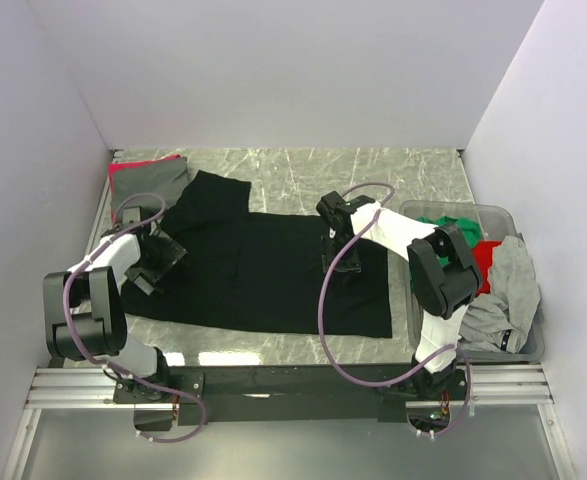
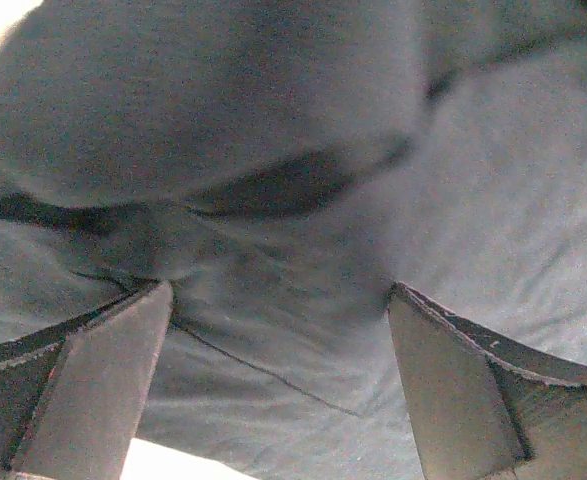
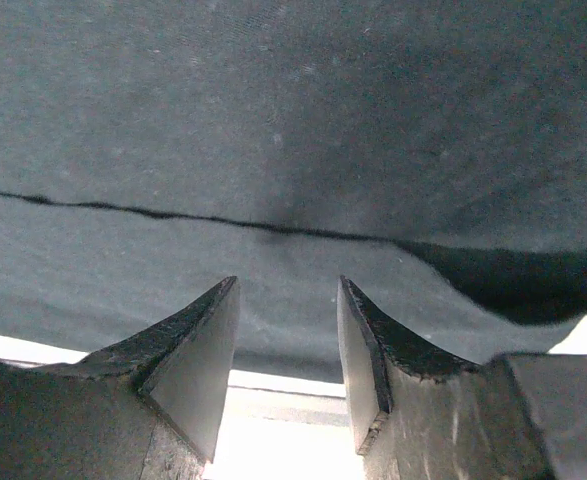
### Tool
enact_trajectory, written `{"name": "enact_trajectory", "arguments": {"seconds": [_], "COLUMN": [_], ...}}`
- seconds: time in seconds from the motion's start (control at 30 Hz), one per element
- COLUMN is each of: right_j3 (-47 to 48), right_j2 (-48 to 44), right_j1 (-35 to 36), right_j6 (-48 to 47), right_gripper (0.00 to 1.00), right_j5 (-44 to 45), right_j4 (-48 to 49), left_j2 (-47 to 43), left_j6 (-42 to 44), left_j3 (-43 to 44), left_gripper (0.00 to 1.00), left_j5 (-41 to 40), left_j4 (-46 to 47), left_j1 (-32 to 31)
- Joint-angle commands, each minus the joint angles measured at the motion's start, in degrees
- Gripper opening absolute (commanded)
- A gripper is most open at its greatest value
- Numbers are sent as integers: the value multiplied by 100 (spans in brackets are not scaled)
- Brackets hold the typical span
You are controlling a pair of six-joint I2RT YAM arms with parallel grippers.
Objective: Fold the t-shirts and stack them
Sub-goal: Fold the tshirt
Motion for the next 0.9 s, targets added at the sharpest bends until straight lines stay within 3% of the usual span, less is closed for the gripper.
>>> {"name": "enact_trajectory", "arguments": {"seconds": [0.0, 0.47, 0.87], "right_j3": [-187, -1022, -1444], "right_j2": [101, 120, -197], "right_j1": [79, 343, 492], "right_j6": [-35, -9, 211], "right_gripper": [51, 51, 51], "right_j5": [-50, -200, -103], "right_j4": [297, 219, 69], "left_j2": [-56, -1322, -1621], "left_j6": [-444, -1279, -1728], "left_j3": [-380, -1392, -1208], "left_gripper": [98, 99, 99], "left_j5": [12, -164, -656], "left_j4": [194, -570, -1309], "left_j1": [299, 590, 598]}}
